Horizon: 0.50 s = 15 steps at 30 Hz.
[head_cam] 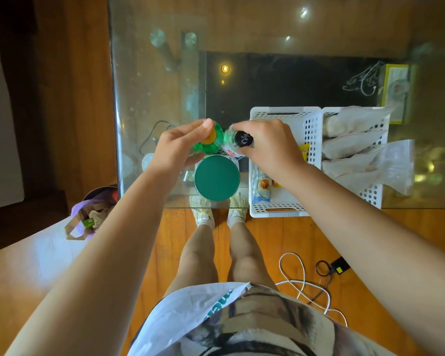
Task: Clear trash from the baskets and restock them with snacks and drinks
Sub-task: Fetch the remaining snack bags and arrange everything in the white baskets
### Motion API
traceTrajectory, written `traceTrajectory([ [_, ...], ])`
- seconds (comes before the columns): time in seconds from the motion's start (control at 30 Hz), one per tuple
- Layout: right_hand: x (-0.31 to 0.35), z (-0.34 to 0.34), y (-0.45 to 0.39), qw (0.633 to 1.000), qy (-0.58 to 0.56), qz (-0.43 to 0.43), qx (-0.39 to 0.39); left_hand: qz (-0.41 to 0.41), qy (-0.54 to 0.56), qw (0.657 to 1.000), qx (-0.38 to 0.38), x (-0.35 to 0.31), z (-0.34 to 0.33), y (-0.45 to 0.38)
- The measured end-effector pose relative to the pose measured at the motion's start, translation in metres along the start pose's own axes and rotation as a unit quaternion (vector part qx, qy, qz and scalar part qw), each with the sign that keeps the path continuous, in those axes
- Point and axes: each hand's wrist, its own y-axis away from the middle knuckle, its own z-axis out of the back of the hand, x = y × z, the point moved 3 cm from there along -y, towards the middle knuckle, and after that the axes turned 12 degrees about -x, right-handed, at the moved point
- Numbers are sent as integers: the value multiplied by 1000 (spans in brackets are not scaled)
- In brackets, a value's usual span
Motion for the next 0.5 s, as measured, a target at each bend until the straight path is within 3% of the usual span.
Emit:
traceTrajectory([
  [0.23,-9,-6,6,999,-23,-23,-3,-18,1,999,49,10,6,-1],
  [0.37,-11,-8,9,997,-60,-40,-11,-3,-11,999,30,42,8,-6],
  [0.5,-9,-10,7,995,-83,-49,-6,105,-86,991,17,88,-4,-7],
])
